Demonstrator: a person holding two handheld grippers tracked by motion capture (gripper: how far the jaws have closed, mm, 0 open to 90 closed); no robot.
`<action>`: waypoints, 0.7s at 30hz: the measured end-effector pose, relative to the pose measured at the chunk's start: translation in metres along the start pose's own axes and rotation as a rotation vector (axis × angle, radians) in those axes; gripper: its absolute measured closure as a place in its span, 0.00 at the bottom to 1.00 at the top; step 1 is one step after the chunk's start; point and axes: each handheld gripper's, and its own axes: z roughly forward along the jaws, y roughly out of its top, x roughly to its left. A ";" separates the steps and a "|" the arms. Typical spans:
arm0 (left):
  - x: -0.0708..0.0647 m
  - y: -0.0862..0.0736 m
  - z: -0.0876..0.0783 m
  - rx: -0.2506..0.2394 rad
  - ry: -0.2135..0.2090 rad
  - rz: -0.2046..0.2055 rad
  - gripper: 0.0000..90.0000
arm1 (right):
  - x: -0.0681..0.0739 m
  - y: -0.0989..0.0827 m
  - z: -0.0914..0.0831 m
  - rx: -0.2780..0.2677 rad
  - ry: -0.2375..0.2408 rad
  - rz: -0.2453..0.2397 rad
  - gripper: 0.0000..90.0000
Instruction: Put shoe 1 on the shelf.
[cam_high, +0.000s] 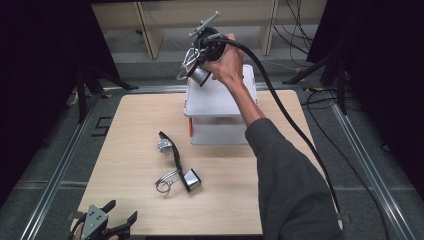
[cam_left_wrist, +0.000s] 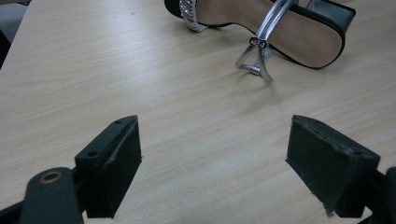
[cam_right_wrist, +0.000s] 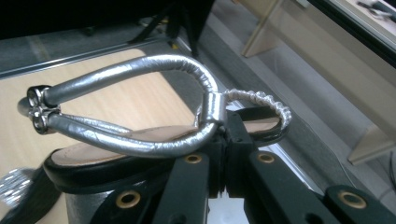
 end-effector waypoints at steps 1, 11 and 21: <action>0.000 0.000 0.000 0.000 0.000 0.000 0.19 | -0.003 -0.001 0.003 0.004 -0.010 0.017 0.99; 0.001 -0.001 -0.002 0.009 0.006 0.015 0.19 | -0.026 -0.024 0.035 0.002 -0.059 0.133 0.99; -0.001 0.000 -0.001 -0.002 0.003 0.014 0.19 | -0.019 -0.057 0.036 -0.012 -0.013 0.159 0.96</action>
